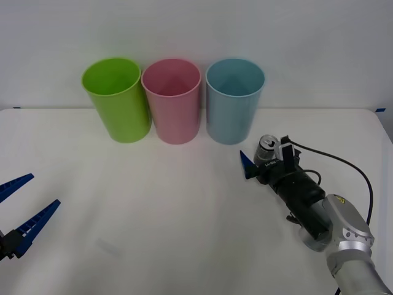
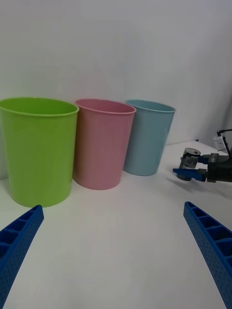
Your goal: Grasp the object on the table and drop it into the matching bin: aluminum can to the light blue bin, PET bottle to the pink bin.
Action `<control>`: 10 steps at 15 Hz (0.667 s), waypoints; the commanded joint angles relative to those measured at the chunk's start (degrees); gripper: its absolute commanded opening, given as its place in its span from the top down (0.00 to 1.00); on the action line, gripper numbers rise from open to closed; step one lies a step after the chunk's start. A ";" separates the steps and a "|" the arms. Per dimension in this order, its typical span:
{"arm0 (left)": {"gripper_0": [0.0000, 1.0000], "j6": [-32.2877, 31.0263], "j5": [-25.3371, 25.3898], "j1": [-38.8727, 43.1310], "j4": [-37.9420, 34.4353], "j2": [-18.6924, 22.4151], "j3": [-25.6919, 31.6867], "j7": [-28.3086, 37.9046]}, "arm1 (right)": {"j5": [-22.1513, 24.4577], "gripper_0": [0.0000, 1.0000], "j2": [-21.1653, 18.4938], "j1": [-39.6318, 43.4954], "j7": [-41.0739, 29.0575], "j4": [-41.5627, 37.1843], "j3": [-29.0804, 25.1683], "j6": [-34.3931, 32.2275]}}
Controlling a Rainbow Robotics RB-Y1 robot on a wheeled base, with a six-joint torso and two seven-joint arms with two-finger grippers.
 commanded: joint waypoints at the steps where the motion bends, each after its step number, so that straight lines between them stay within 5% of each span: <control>1: 0.00 0.00 0.00 0.00 0.00 0.00 0.00 0.00 | -0.39 0.74 0.00 0.00 0.00 -0.01 0.00 -0.04; 2: 0.00 0.00 0.00 0.00 0.00 0.00 0.00 0.00 | -0.56 1.00 0.00 0.00 0.18 -0.01 0.09 -0.39; 10: 0.00 0.00 0.00 0.00 0.00 0.00 0.00 0.00 | -2.23 1.00 0.00 0.27 0.88 -0.09 0.09 -2.06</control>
